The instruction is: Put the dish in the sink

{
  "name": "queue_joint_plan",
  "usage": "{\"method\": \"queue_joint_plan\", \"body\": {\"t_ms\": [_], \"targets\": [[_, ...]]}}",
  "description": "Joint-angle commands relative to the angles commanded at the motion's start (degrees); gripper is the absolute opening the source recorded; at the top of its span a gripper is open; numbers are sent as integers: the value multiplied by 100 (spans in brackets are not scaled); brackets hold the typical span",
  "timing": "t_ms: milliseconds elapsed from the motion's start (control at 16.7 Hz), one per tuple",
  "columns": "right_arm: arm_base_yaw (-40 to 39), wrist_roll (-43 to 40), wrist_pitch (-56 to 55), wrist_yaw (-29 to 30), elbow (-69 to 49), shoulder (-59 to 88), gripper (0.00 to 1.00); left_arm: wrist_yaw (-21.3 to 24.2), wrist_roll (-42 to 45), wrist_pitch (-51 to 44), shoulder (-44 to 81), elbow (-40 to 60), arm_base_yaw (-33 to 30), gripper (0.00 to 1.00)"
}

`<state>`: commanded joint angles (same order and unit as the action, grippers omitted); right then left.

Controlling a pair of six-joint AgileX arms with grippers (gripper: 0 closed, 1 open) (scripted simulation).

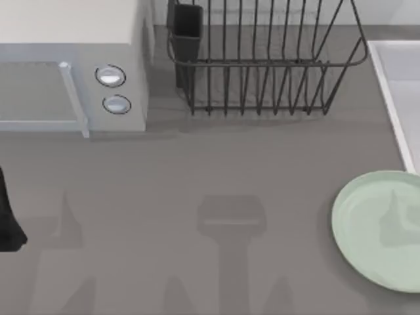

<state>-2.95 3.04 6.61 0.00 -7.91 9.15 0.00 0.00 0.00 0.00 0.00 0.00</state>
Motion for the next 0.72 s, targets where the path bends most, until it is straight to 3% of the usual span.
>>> {"method": "queue_joint_plan", "body": {"t_ms": [720], "targets": [[-1663,1709,3722,1,-4456,6243,100,0,0,0,0,0,0,100]]}}
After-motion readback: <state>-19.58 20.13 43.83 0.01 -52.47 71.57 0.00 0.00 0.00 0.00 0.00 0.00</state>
